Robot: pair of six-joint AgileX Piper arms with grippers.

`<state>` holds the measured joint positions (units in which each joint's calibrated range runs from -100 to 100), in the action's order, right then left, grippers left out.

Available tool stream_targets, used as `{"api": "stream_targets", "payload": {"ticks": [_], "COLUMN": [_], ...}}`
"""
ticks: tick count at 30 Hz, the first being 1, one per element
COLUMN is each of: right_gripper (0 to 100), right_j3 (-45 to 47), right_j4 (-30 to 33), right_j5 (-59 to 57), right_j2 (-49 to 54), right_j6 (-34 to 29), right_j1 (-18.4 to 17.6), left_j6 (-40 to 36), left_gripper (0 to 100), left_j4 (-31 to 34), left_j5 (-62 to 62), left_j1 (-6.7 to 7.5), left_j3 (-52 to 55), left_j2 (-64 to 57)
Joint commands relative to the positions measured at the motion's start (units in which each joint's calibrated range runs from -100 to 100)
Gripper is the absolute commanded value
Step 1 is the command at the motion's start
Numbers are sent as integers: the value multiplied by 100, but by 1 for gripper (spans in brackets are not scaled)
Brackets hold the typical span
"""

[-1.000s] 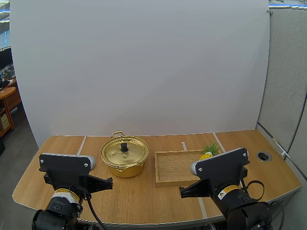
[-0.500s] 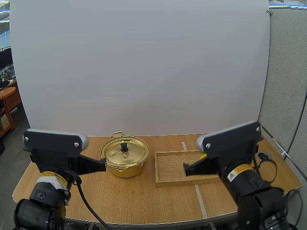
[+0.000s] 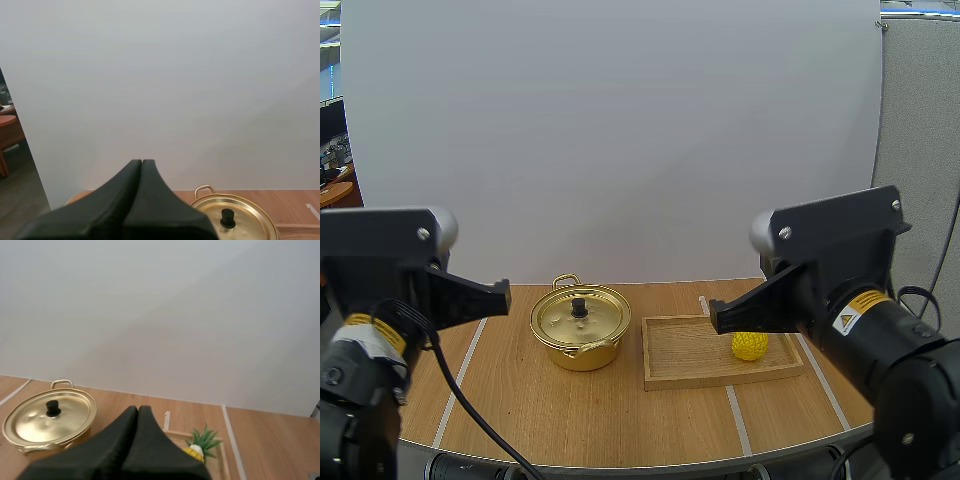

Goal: Open the pot, put the pineapple inside, and close it

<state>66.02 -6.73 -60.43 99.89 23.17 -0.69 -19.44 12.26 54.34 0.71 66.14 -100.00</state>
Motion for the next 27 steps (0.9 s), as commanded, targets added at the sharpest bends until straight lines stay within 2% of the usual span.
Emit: {"api": "stream_targets", "payload": {"ticks": [1,4,11,18,27], "right_gripper": [0,0,0,0,0], "right_j3": [-539,-555,-555,-555,-555], "right_j4": [-6,131,259,336,412], "right_j5": [-1551,-1770,-2105,-2278,-2237], "right_j2": [11,11,11,-372,-1809], "right_j6": [-621,-621,-640,-640,-758], "right_j1": [19,19,19,19,19], "left_j6": [23,12,31,850,1933], "left_gripper": [0,0,0,0,0], "left_j4": [-81,-103,-640,-1169,-2092], "left_j5": [964,1446,1453,1471,1454], "left_j1": [-7,-7,-7,-7,-7], "left_j3": [-657,-844,-845,-845,-845], "left_j2": [0,0,0,521,2144]}}
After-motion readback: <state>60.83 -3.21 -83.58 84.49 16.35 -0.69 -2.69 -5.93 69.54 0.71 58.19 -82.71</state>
